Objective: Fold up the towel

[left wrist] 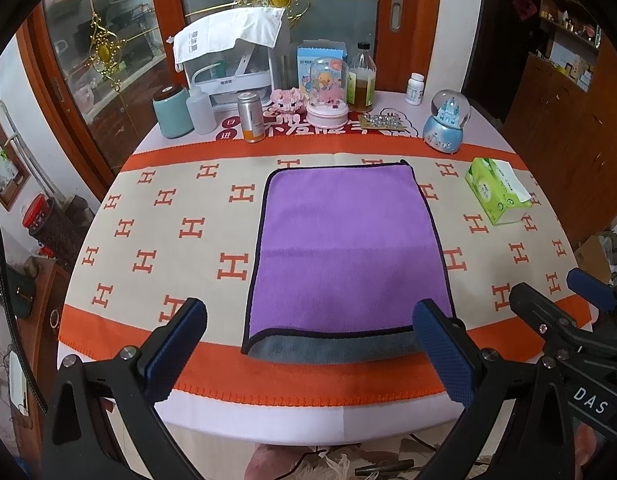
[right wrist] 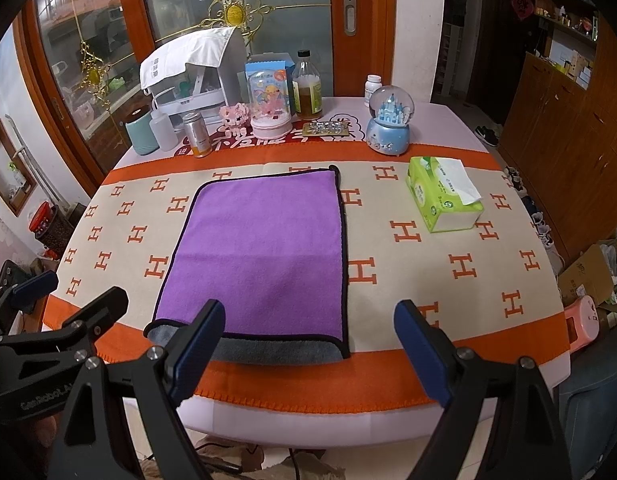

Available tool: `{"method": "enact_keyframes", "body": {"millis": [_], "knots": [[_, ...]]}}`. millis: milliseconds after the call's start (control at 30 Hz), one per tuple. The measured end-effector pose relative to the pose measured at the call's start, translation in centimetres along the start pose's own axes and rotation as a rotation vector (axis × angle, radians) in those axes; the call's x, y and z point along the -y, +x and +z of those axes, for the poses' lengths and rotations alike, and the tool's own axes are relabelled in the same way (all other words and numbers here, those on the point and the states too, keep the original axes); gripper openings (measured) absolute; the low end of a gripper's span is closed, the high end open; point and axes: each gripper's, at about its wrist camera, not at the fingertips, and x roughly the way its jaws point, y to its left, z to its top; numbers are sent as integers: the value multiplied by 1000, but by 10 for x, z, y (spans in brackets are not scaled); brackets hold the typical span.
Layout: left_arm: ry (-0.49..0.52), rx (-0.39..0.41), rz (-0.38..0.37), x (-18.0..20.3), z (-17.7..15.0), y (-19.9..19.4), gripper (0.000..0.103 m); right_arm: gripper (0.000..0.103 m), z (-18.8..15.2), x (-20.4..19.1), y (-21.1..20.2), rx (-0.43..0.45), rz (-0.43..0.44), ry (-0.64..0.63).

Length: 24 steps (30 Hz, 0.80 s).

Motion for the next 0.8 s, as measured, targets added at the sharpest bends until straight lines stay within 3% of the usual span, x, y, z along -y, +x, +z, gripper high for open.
{"method": "enact_keyframes", "body": {"millis": [800], "knots": [[-3, -11, 16, -1, -8, -3, 102, 87, -7, -11, -8, 12, 4, -22]]}}
